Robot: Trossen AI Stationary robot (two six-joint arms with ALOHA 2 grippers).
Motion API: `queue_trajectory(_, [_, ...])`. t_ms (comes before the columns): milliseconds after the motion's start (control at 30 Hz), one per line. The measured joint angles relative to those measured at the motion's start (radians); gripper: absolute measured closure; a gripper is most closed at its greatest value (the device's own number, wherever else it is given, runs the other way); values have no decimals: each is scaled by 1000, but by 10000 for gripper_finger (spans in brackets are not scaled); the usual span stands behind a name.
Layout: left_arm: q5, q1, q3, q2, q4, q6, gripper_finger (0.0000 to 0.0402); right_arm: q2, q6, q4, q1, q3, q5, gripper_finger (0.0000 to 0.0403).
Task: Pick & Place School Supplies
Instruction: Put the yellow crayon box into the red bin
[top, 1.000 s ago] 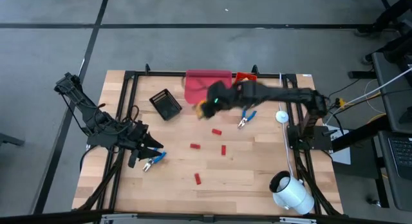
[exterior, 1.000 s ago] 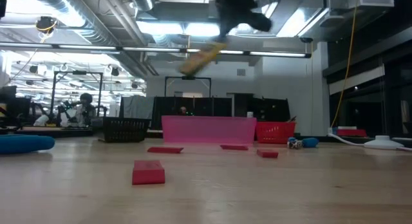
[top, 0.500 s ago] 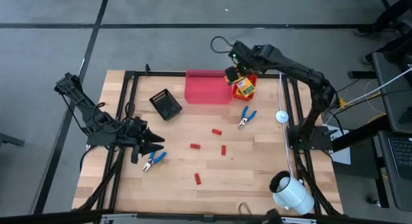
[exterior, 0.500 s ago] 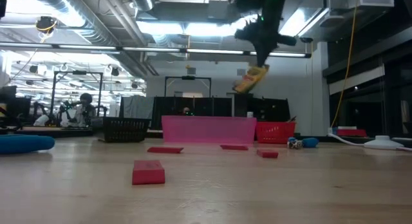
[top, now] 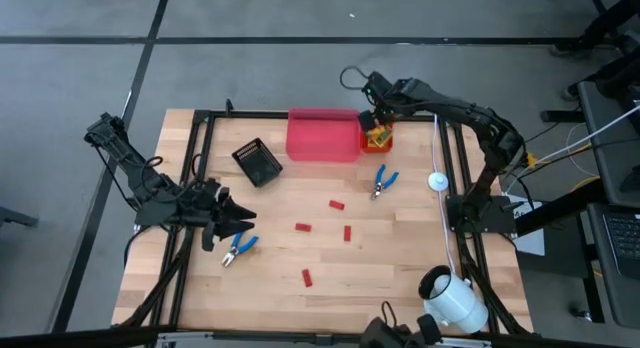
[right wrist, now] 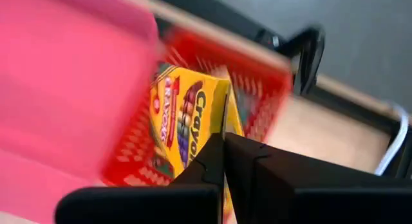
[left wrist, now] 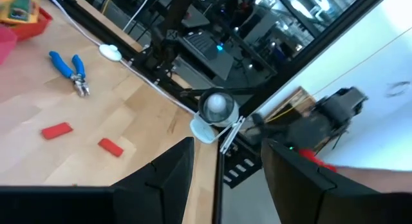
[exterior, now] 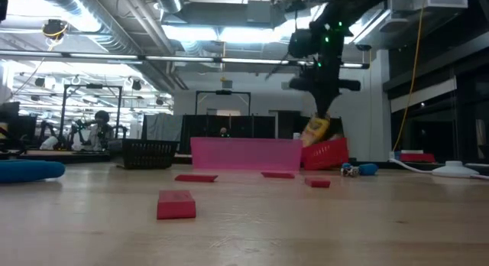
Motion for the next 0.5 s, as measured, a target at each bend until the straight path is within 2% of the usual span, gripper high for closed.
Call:
queue_trajectory(167, [2, 0, 0, 0, 19, 0, 222, -18, 9, 16, 22, -92, -7, 403])
queue_trajectory(333, [3, 0, 0, 0, 30, 2, 222, -58, 27, 24, 50, -125, 4, 402])
queue_trajectory(500, [5, 0, 0, 0, 31, 2, 222, -77, 40, 32, 55, -132, 19, 370])
